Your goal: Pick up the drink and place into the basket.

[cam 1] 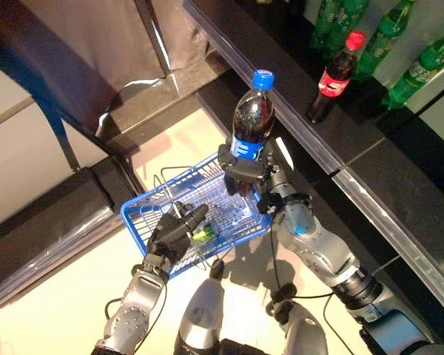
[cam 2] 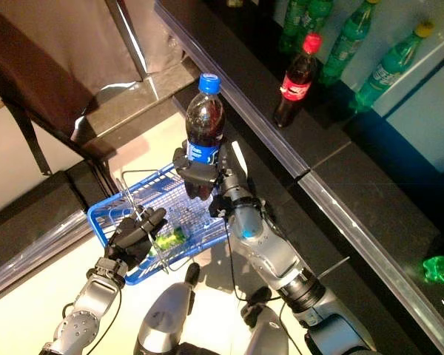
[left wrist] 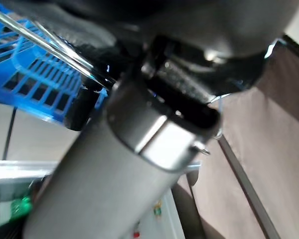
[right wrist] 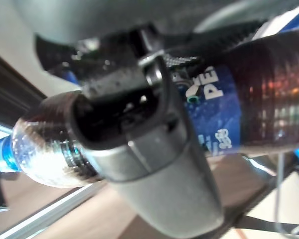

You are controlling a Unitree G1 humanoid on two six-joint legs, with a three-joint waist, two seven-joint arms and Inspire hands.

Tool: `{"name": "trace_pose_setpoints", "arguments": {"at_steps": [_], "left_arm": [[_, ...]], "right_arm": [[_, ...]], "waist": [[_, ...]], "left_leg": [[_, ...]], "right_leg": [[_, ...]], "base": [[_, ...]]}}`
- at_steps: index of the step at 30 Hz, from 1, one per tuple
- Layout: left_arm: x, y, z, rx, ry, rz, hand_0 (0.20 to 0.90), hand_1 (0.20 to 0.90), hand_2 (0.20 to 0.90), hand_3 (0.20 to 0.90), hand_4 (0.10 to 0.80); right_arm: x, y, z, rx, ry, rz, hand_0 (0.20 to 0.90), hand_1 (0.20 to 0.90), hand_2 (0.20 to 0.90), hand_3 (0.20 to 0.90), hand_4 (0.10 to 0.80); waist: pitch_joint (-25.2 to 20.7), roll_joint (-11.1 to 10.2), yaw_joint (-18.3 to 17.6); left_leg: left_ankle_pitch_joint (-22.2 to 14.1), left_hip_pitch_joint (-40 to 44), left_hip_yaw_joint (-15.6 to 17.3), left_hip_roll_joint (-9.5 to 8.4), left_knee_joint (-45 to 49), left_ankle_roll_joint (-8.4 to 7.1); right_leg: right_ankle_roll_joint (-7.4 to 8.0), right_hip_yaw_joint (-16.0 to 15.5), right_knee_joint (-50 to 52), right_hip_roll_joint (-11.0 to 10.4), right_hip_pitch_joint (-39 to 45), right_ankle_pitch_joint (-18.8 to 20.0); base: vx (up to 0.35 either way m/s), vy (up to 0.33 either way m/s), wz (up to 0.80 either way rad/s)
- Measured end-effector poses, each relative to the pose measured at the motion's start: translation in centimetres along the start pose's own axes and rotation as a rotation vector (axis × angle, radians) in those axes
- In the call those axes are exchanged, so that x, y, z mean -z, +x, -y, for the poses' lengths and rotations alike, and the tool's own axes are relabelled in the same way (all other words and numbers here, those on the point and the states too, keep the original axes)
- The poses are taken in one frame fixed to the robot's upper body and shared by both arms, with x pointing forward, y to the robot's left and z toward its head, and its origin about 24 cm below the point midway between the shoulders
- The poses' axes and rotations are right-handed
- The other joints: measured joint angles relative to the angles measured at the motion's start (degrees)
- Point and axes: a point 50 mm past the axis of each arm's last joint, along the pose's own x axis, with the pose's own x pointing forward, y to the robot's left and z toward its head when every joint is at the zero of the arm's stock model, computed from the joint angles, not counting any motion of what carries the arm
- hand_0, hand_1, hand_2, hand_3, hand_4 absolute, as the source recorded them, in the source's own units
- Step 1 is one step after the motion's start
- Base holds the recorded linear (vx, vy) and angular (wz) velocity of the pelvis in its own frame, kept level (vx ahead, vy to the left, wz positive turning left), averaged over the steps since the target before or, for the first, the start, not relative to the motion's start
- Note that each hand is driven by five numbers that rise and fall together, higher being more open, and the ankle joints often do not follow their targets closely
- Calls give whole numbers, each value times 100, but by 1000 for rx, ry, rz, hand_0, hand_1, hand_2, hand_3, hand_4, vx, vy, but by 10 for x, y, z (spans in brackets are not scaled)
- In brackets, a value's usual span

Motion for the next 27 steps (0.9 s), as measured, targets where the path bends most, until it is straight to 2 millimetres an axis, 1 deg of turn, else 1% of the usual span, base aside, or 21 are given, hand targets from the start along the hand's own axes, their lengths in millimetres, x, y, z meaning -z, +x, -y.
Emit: {"name": "trace_pose_setpoints", "arguments": {"at_steps": [1, 5, 9, 10, 13, 15, 19, 21, 22, 23, 24, 27], "left_arm": [[-1, 0, 5, 35, 7, -8, 300, 300, 300, 200, 100], [-8, -1, 20, 152, 35, -14, 300, 300, 300, 200, 100], [-11, 0, 32, 256, 56, -29, 300, 300, 300, 200, 100], [-12, 1, 34, 278, 75, -38, 300, 300, 300, 200, 100], [-12, 1, 34, 283, 97, -66, 300, 300, 300, 200, 100], [-11, 1, 34, 286, 97, -88, 300, 300, 300, 200, 100], [-13, -1, 34, 323, 119, -104, 300, 300, 300, 200, 100], [-14, -2, 36, 362, 128, -111, 300, 300, 300, 200, 100], [-15, -2, 37, 376, 130, -111, 300, 300, 300, 200, 100], [-17, -2, 41, 399, 134, -104, 300, 300, 300, 200, 100], [-18, 0, 42, 407, 139, -103, 300, 300, 300, 200, 100], [-20, 2, 50, 456, 153, -117, 300, 300, 300, 200, 100]], "right_arm": [[5, -1, -4, -10, -7, -23, 300, 300, 300, 200, 100], [18, -3, -13, -41, -31, -83, 300, 300, 300, 200, 100], [33, 1, -19, -27, -39, -148, 300, 300, 300, 200, 100], [38, 2, -18, -10, -43, -169, 300, 300, 300, 200, 100], [45, 3, -13, 17, -89, -184, 300, 300, 300, 200, 100], [53, 3, -10, 33, -171, -196, 300, 300, 300, 200, 100], [66, 4, -4, 59, -274, -240, 300, 300, 300, 200, 100], [77, 7, 4, 93, -314, -288, 300, 300, 300, 200, 100], [81, 7, 7, 105, -326, -306, 300, 300, 300, 200, 100], [89, 7, 16, 133, -363, -339, 300, 300, 300, 200, 100], [93, 7, 18, 139, -389, -347, 300, 300, 300, 200, 100], [99, 8, 21, 159, -391, -378, 300, 300, 300, 200, 100]], "waist": [[-1, -3, 22], [-2, -3, 156], [-3, -4, 163], [-2, -4, 167], [-3, -4, 158], [-3, -4, 163], [-4, -2, 215], [-9, 7, 284], [-8, 7, 304], [-8, 7, 357], [-8, 7, 371], [-9, 7, 371]], "left_leg": [[0, -2, -49, -15, 10, 0], [0, -4, -62, -28, 13, 1], [0, -2, -116, -42, 29, 1], [0, -3, -127, -48, 29, 1], [0, -6, -188, -72, 41, 1], [0, -12, -195, -94, 41, 1], [0, -20, -235, -117, 42, 1], [0, -18, -264, -132, 43, 0], [0, -22, -269, -136, 42, 0], [0, -32, -298, -165, 43, 0], [0, -31, -315, -170, 43, 0], [1, -47, -360, -171, 50, 0]], "right_leg": [[3, -54, 2, -19, 33, -7], [12, -64, 7, -32, 43, -13], [19, -99, 12, -47, 86, -23], [22, -113, 12, -55, 96, -25], [31, -181, 19, -86, 123, -33], [41, -194, 60, -129, 115, -57], [66, -207, 161, -168, 102, -125], [52, -224, 222, -216, 98, -179], [55, -229, 239, -221, 89, -190], [64, -246, 301, -244, 74, -229], [64, -256, 310, -252, 77, -238], [70, -345, 310, -255, 105, -248]], "base": [[32, 5, 13], [14, -1, 4], [39, 19, 7], [38, 7, 5], [7, 13, 7], [-7, 1, 5], [10, -13, 8], [23, -26, 7], [31, -29, 9], [23, -22, 9], [22, -21, 9], [17, -11, 8]]}}
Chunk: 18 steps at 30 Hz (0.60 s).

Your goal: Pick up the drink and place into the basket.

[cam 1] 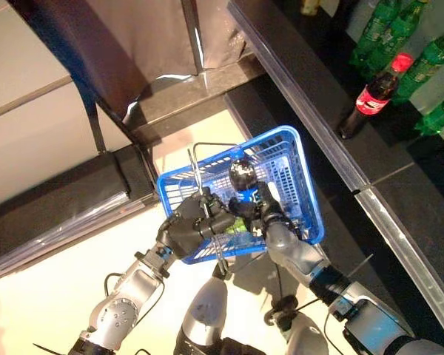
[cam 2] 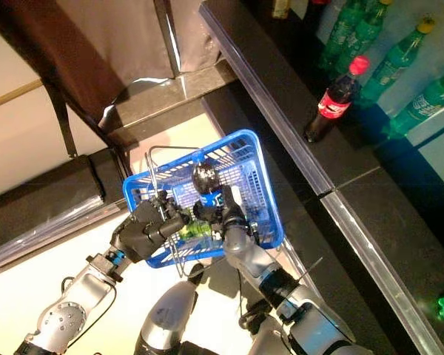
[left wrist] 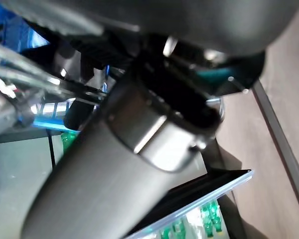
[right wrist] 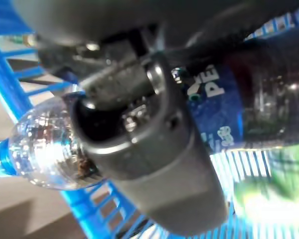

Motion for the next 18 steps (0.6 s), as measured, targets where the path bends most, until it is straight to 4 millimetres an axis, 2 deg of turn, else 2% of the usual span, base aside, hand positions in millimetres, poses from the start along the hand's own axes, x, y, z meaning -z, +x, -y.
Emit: {"name": "trace_pose_setpoints", "arguments": {"at_steps": [5, 10, 15, 18], "left_arm": [[1, -1, 1, 18, 16, -37, 300, 300, 300, 200, 100], [-1, -3, -1, 15, 34, -56, 300, 300, 300, 200, 100], [-1, -4, -1, 24, 42, -71, 300, 300, 300, 200, 100], [-1, -4, 0, 44, 41, -73, 300, 300, 300, 200, 100]], "right_arm": [[21, 7, 1, 39, 202, -158, 300, 300, 300, 200, 100], [39, 3, -17, 6, 411, -292, 300, 300, 300, 200, 100], [48, 3, -16, 12, 523, -334, 300, 300, 300, 200, 100], [50, 6, -12, 4, 712, -371, 300, 300, 300, 200, 100]], "waist": [[0, 2, 61], [0, 3, 98], [2, 6, 207], [2, 6, 252]], "left_leg": [[0, -22, -34, -11, 2, 0], [-5, -82, -65, -25, 17, 0], [-1, -169, -81, -32, 58, 3], [-2, -171, -116, -37, 58, 2]], "right_leg": [[17, -29, 6, -14, 1, -17], [55, -38, 36, -32, -36, -64], [29, -42, 76, -45, -115, -38], [35, -62, 78, -51, -103, -43]], "base": [[-24, -27, 5], [-11, -52, 4], [-34, -24, 1], [-2, -13, 3]]}}
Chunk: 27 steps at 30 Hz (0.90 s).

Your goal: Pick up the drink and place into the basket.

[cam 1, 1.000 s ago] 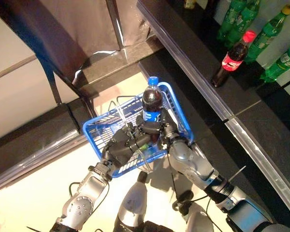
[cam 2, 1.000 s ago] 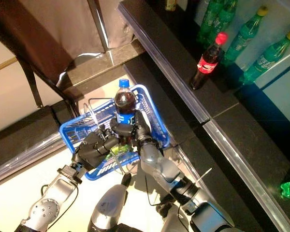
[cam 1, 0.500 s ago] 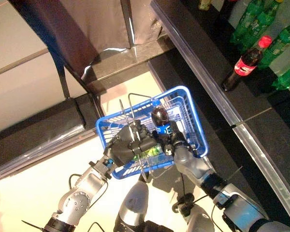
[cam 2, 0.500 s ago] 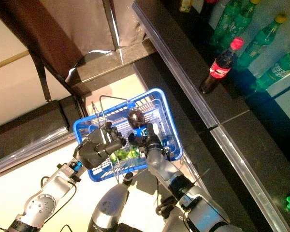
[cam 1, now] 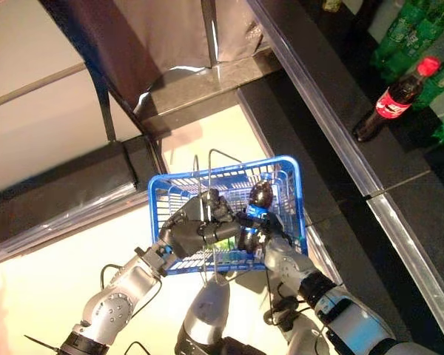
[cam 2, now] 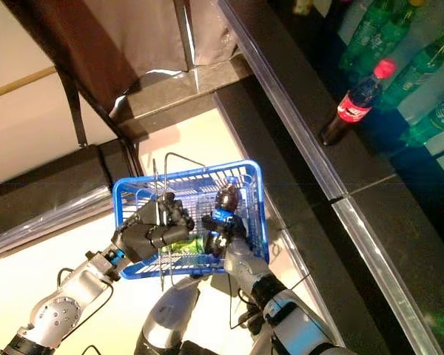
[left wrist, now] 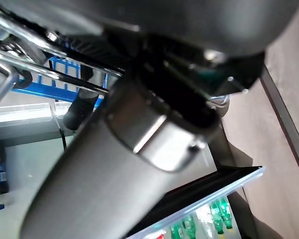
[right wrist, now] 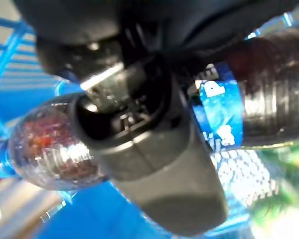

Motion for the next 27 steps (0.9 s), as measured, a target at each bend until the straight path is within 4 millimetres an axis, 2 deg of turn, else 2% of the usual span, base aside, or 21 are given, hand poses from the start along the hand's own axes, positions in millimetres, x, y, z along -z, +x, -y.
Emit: {"name": "trace_pose_setpoints", "arguments": {"at_steps": [11, 12, 13, 14, 16, 21, 27], "left_arm": [[0, 0, 1, 30, 4, -4, 300, 300, 300, 200, 100], [-1, -1, 1, 30, 5, -5, 300, 300, 300, 200, 100], [-1, -1, 1, 30, 5, -5, 300, 300, 300, 200, 100], [-1, -1, 1, 31, 6, -5, 300, 300, 300, 200, 100], [-1, -1, 1, 31, 8, -7, 300, 300, 300, 200, 100], [-3, -2, 0, 26, 19, -17, 300, 300, 300, 200, 100], [0, -3, -1, 20, 15, -53, 300, 300, 300, 200, 100]], "right_arm": [[13, 7, 11, -16, 305, -143, 300, 300, 300, 200, 100], [15, 6, 10, -20, 329, -161, 411, 411, 411, 329, 229], [16, 6, 9, -22, 347, -170, 444, 444, 444, 367, 267], [17, 6, 8, -31, 380, -184, 507, 507, 507, 442, 342], [16, 6, 7, -44, 422, -193, 900, 900, 900, 900, 800], [12, 7, 9, -41, 484, -185, 900, 900, 900, 900, 800], [-2, 9, 10, -33, 579, -123, 900, 900, 900, 900, 800]], "waist": [[-2, -5, 155], [-2, -6, 159], [-2, -6, 162], [-3, -7, 165], [-3, -10, 171], [-6, -30, 186], [-16, -155, 185]], "left_leg": [[0, -86, -99, -36, 1, 2], [0, -86, -102, -36, 1, 2], [0, -88, -103, -36, 1, 2], [0, -90, -106, -36, 1, 2], [0, -91, -110, -36, 1, 2], [0, -100, -116, -35, 1, 2], [-1, -123, -117, -25, -3, 2]], "right_leg": [[26, -118, -8, -31, 2, -16], [27, -121, -10, -30, 4, -17], [28, -123, -10, -29, 5, -17], [29, -125, -13, -28, 6, -17], [30, -130, -15, -27, 8, -17], [30, -135, -24, -23, 8, -15], [35, -142, -75, 2, 1, 3]], "base": [[10, -19, 5], [0, 0, 0], [0, 0, 0], [0, 0, 0], [0, -16, 1], [0, 0, 0], [5, -11, 0]]}}
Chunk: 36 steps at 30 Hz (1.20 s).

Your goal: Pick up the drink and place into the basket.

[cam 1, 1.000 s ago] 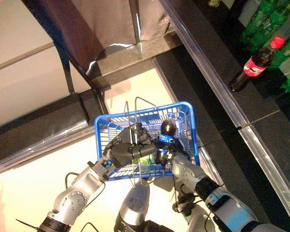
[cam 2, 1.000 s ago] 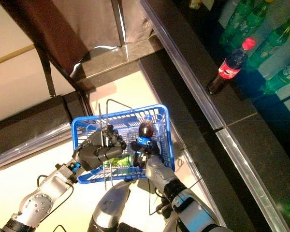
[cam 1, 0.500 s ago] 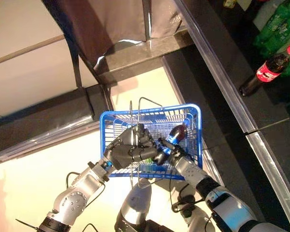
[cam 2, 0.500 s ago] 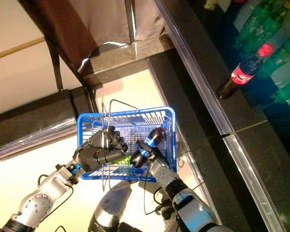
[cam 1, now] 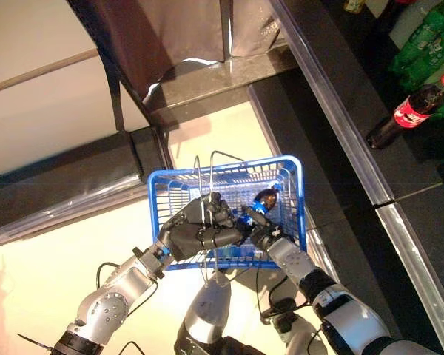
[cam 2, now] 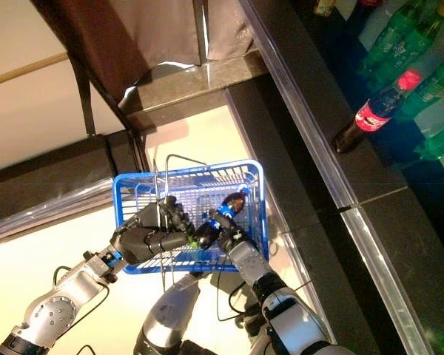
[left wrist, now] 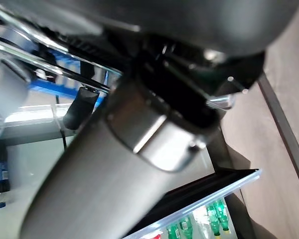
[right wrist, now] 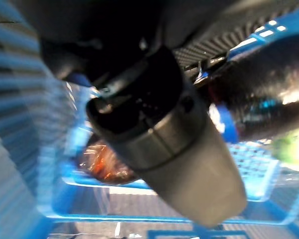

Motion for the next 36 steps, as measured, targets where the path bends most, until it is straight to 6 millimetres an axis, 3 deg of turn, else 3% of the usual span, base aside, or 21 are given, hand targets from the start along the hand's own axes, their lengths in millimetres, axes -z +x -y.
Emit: {"name": "trace_pose_setpoints", "arguments": {"at_steps": [9, 12, 21, 23, 30, 34, 36], "left_arm": [[2, 0, 0, -5, -8, -19, 300, 300, 300, 200, 100], [3, -1, 0, -7, -10, -20, 300, 300, 300, 200, 100], [14, -14, -5, -81, -54, -9, 300, 300, 300, 200, 100], [14, -14, -6, -99, -55, -6, 300, 300, 300, 200, 100], [10, 22, -14, -371, 27, 23, 300, 300, 300, 200, 100], [23, 4, -27, -472, -58, 86, 300, 300, 300, 200, 100], [34, -25, -34, -530, -124, 120, 300, 300, 300, 200, 100]], "right_arm": [[-13, -8, -20, -41, 37, 113, 900, 900, 900, 900, 800], [-12, -15, -19, -61, 33, 153, 900, 900, 900, 900, 800], [-3, -65, -31, -303, -188, 264, 900, 900, 900, 900, 800], [-2, -69, -34, -345, -255, 281, 900, 900, 900, 900, 800], [6, -99, -67, -616, -386, 283, 900, 900, 900, 900, 800], [-7, -129, -70, -797, -459, 319, 900, 900, 900, 900, 800], [-17, -143, -59, -858, -490, 373, 900, 900, 900, 900, 800]], "waist": [[3, -42, -41], [8, -63, -42], [18, -369, -469], [28, -424, -505], [25, -596, -926], [26, -610, -1187], [24, -614, -1268]], "left_leg": [[-2, -49, 25, 39, 2, 4], [-4, -63, 43, 43, 2, 10], [-23, -163, 163, 129, 0, 32], [-21, -185, 222, 158, 4, 32], [-35, -2, 488, 243, 1, 37], [-58, 57, 689, 243, -6, 75], [-65, 47, 703, 243, -22, 86]], "right_leg": [[-7, 6, -162, 83, -5, 106], [-1, 11, -228, 104, -1, 150], [-19, 89, -423, 232, -86, 267], [-47, 126, -427, 275, -154, 346], [-79, 419, -573, 388, -81, 485], [-52, 656, -728, 436, -100, 600], [-42, 662, -770, 439, -101, 608]], "base": [[-1, 1, 0], [-7, -1, -1], [-33, -1, -6], [28, -12, -20], [19, 57, -21], [-68, 64, -22], [-10, 1, -3]]}}
